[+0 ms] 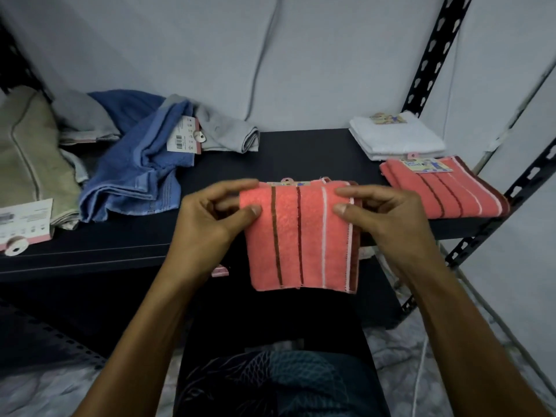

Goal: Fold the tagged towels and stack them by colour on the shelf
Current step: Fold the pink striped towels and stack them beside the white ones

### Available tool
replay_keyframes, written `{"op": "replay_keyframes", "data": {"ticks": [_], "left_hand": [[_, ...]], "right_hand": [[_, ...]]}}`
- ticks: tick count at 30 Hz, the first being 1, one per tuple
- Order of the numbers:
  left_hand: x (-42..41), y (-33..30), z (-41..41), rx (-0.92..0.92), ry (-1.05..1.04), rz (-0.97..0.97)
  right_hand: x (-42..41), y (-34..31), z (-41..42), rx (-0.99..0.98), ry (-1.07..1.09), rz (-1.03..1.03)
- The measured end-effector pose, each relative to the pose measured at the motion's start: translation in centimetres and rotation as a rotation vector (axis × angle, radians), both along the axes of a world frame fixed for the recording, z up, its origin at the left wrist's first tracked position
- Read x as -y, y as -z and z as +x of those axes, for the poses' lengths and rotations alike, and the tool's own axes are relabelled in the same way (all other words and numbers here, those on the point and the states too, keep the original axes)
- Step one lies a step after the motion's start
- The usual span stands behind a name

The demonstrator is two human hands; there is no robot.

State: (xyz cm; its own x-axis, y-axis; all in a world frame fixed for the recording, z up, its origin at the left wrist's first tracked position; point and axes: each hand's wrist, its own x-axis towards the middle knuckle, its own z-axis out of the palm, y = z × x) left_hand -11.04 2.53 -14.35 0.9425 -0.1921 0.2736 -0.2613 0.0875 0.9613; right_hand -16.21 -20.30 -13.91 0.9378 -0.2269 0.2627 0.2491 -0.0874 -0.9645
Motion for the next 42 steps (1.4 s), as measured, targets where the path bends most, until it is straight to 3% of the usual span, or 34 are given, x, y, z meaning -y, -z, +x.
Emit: {"op": "replay_keyframes", "data": {"ticks": [6,12,16,20,23,31,35,39,42], "left_hand": [[0.3,-5.6,2.6,0.096,0.017,-0.002],[-0.3,-8.4,4.6,0.15,-0.084,0.134],[-0.7,-8.7,5.2,0.124,-0.111,0.237],[-0.8,-8.4,5.8,0.061,-0.077,0.178],[-0.8,-8.3,6.3,0.071,-0.054,0.21],[-0.5,-9.4,8.1,0.256,-0.16,0.497],[0.5,-9.7,9.2,0.429,-0.234,0.695],[1.9,-9.3,11.4,0.471,-0.231,0.695],[2.5,-9.0,13.9,0.393,-0.196,0.632]], "right_hand": [[0.4,-5.7,2.9,0.022,-0.033,-0.07],[0.6,-9.2,4.1,-0.03,-0.109,-0.128],[0.6,-9.7,5.2,-0.165,-0.147,-0.392],[0.4,-9.6,6.1,-0.182,-0.079,-0.686],[0.6,-10.1,6.3,-0.181,-0.043,-0.798],[1.3,-11.5,7.1,-0.152,-0.174,-0.718],[1.3,-12.3,7.9,-0.189,-0.263,-0.782],[1.4,-12.5,10.1,-0.197,-0.215,-0.812],[1.6,-13.0,11.8,-0.21,-0.246,-0.801]]}}
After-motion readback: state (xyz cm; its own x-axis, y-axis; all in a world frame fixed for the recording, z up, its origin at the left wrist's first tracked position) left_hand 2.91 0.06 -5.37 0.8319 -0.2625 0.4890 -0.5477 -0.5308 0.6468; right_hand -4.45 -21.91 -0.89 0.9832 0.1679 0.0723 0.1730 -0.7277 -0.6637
